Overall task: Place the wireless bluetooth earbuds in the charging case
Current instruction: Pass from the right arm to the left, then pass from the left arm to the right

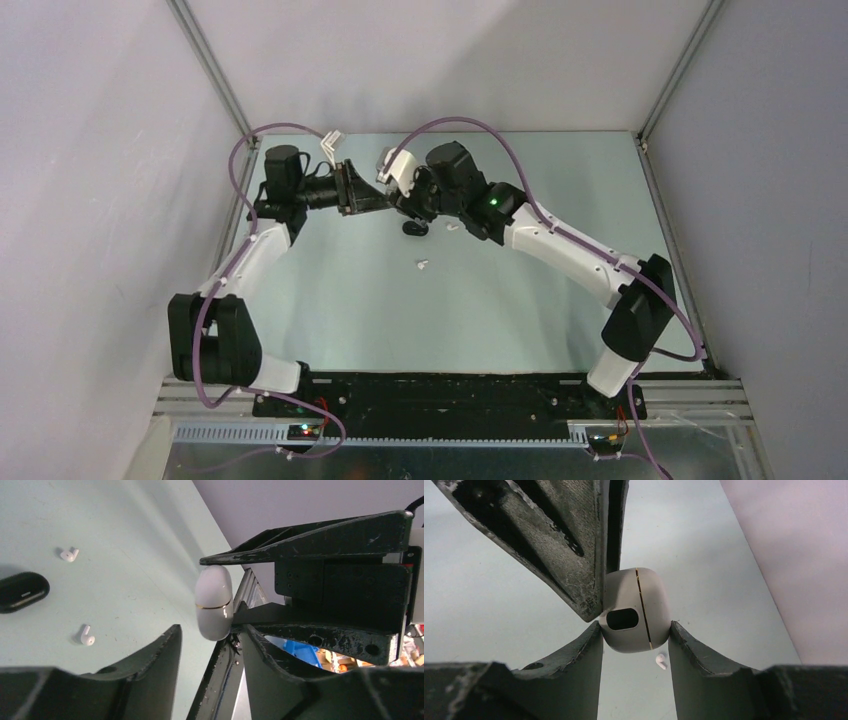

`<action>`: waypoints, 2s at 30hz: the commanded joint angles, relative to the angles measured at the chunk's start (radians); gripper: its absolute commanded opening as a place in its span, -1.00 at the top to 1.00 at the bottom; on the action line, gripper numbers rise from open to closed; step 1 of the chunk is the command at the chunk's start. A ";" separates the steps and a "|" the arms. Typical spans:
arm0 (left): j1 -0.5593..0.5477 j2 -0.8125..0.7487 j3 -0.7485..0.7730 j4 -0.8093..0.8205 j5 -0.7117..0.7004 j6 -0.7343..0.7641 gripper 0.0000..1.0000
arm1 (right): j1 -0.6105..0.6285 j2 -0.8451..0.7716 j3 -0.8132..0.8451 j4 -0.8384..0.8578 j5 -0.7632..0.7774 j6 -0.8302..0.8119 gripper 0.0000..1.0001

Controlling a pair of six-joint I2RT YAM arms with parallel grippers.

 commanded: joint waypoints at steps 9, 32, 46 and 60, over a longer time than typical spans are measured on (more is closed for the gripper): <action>-0.013 0.016 0.047 0.127 0.101 -0.094 0.43 | 0.020 0.023 0.058 0.060 0.000 0.016 0.67; 0.029 -0.041 -0.194 0.980 0.209 -0.368 0.99 | -0.185 -0.002 0.360 -0.495 -0.490 0.213 -0.75; 0.018 -0.212 -0.297 1.072 0.210 -0.298 1.00 | -0.204 0.133 0.460 -0.450 -0.831 0.345 -0.48; 0.003 -0.219 -0.303 1.026 0.163 -0.283 1.00 | -0.180 0.198 0.538 -0.534 -0.950 0.290 0.08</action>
